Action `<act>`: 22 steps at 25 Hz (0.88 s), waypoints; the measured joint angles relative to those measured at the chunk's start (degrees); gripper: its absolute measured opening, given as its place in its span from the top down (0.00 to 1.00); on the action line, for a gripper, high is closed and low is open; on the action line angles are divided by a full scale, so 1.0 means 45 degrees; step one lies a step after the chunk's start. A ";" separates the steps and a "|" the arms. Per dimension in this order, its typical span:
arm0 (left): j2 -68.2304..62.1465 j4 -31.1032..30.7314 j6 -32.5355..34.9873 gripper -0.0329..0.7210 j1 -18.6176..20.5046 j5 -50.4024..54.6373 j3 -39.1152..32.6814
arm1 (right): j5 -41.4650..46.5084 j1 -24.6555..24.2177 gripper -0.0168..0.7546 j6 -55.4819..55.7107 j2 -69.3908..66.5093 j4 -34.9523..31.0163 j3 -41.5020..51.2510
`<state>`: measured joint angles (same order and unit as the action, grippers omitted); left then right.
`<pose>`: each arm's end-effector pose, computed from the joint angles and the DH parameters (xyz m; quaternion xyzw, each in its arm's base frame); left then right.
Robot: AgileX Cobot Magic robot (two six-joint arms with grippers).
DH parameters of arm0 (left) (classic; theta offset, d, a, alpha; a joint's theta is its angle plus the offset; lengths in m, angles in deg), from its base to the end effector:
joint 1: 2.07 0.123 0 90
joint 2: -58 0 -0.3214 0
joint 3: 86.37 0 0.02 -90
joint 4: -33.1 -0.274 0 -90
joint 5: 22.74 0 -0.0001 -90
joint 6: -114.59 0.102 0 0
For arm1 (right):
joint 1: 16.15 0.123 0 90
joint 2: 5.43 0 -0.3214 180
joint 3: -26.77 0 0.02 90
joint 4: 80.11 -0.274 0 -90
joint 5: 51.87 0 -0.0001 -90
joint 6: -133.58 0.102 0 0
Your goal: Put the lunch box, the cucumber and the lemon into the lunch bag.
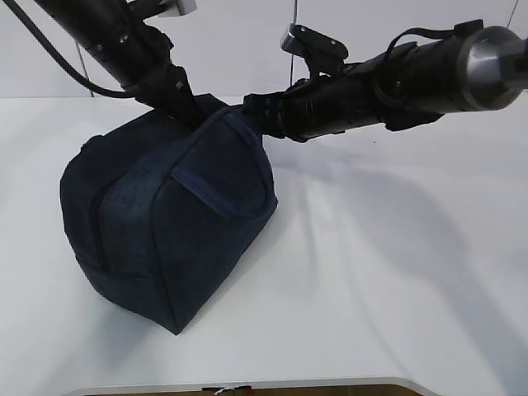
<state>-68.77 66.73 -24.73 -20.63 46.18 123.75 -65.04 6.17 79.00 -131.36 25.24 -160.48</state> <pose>0.4516 -0.2072 0.2856 0.4091 0.8598 -0.2526 0.1719 0.4751 0.2192 0.2162 -0.0735 0.8687 0.2624 0.4136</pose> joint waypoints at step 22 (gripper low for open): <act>0.0000 0.0000 -0.0358 0.94 0.0000 0.0024 0.0000 | -0.0516 -0.0009 0.57 -0.5636 0.1564 0.0048 0.0000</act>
<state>-68.77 66.73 -26.34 -20.63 46.29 123.75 -67.36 6.13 53.64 -124.32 25.45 -160.48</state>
